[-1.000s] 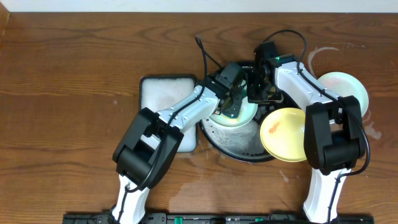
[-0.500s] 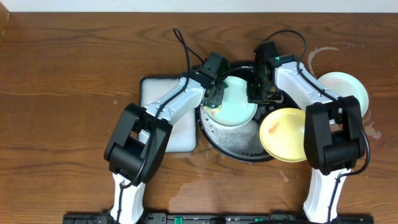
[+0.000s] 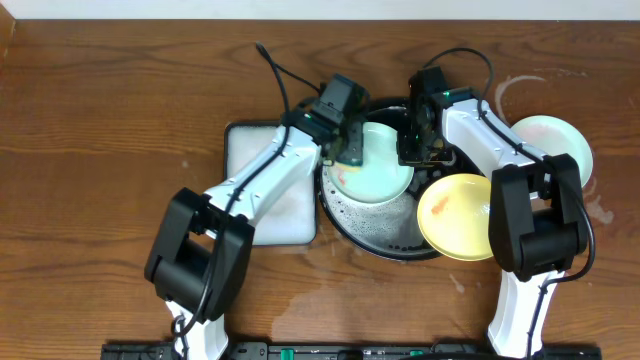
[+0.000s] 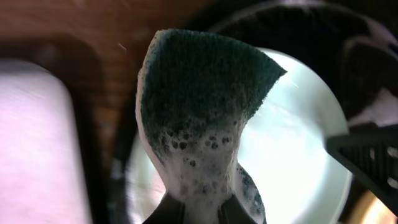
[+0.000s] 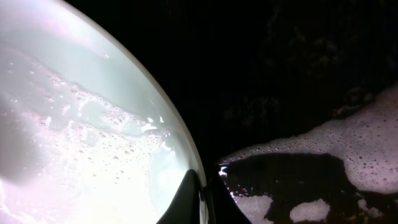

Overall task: Clean dirty plates on tray and stack at the side
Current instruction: 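Keep scrubbing the green plate in circles with the sponge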

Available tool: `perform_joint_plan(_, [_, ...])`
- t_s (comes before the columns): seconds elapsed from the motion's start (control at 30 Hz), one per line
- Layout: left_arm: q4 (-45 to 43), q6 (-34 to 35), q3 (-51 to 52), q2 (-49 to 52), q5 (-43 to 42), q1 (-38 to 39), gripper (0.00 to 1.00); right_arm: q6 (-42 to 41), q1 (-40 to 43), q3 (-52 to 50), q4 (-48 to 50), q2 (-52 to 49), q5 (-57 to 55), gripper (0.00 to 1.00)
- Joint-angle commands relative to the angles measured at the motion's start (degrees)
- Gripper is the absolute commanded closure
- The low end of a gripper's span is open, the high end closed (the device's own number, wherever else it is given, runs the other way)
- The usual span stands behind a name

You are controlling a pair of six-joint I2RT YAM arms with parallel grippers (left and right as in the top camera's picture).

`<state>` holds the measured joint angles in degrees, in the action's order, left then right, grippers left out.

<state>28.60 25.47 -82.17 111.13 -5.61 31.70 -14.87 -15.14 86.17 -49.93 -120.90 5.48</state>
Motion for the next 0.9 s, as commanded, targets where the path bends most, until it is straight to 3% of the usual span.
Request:
perform_joint_plan(0.0, [-1.33, 5.09, 1.81, 1.77, -1.90, 2.51, 0.92, -0.74, 0.09, -1.05, -0.63, -1.68, -1.73, 0.99])
perform_joint_plan(0.23, [-3.78, 7.26, 2.08, 8.22, 3.17, 4.26, 0.92, -0.74, 0.09, -1.05, -0.72, -1.68, -1.73, 0.99])
perform_joint_plan(0.63, [5.88, 7.19, 2.05, 10.56, 35.47, 4.15, 0.92, -0.74, 0.09, -1.05, -0.70, -1.68, -1.75, 0.99])
perform_joint_plan(0.87, [6.12, 7.19, 1.25, 8.44, 37.20, 4.17, 0.93, -0.74, 0.09, -1.05, -0.68, -1.68, -1.75, 0.99])
